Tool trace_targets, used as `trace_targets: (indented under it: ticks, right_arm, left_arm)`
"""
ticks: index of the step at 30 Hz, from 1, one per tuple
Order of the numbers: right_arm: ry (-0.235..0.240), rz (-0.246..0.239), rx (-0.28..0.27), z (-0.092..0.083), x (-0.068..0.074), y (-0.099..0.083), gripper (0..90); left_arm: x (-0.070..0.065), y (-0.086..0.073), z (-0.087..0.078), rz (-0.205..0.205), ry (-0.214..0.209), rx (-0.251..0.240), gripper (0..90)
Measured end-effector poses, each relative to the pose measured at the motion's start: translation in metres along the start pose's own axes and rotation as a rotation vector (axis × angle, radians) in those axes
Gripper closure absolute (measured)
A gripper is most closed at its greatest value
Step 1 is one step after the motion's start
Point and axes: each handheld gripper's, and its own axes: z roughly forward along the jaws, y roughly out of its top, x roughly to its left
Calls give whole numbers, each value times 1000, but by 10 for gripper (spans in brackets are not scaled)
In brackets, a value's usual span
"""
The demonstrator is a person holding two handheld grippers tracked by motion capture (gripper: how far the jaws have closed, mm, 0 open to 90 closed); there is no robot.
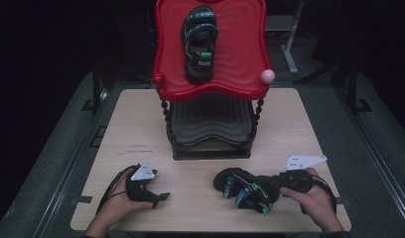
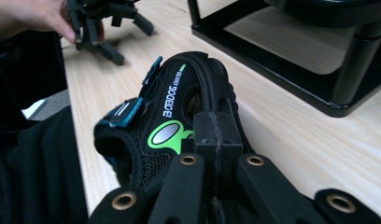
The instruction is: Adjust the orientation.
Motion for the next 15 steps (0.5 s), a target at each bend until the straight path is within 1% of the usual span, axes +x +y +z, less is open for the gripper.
trace_targets:
  ticks: [1, 3, 7, 9, 13, 14, 15]
  right_arm:
    - [-6, 6, 0, 1, -4, 1, 900]
    - [-6, 9, -1, 2, -7, 1, 900]
    - [-13, 35, 3, 7, -20, 1, 900]
    - [-16, 38, 4, 8, -22, 1, 900]
    - [-21, 71, 13, 14, -35, 0, 900]
    - [-21, 71, 13, 14, -35, 0, 900]
    - [-28, 83, 18, 16, -39, -1, 900]
  left_arm:
    - [0, 0, 0, 0, 1, 0, 38]
    - [0, 0, 0, 0, 1, 0, 38]
    - [0, 0, 0, -1, 2, 0, 38]
    - [0, 0, 0, -3, 2, -2, 38]
    - [0, 0, 0, -5, 3, -2, 38]
    - [0, 0, 0, -5, 3, -2, 38]
    - [0, 0, 0, -7, 4, -3, 38]
